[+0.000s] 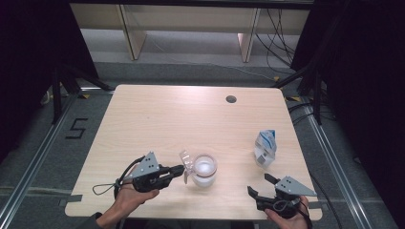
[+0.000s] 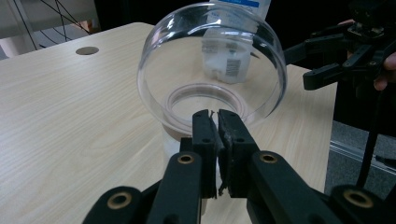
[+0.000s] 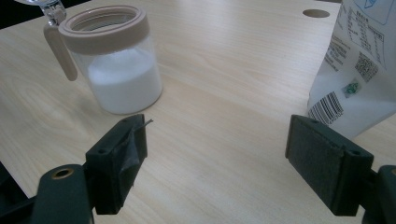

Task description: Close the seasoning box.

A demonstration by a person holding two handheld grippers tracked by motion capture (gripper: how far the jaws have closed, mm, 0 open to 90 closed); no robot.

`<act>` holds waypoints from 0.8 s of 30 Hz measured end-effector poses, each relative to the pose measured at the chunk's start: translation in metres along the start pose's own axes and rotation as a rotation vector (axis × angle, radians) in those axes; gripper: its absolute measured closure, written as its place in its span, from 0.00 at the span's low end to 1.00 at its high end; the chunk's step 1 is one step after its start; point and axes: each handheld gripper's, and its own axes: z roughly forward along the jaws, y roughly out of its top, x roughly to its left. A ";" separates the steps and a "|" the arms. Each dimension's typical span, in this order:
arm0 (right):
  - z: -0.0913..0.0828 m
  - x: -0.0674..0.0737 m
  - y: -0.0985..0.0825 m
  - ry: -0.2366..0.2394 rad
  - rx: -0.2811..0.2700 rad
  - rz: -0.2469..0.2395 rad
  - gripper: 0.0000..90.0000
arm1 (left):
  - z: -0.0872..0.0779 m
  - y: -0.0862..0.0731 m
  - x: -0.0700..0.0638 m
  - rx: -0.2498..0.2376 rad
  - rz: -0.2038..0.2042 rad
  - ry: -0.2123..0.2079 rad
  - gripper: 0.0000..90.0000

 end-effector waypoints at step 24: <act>0.003 -0.003 0.000 0.018 -0.018 -0.030 0.24 | 0.016 0.005 -0.002 0.024 0.020 -0.015 0.94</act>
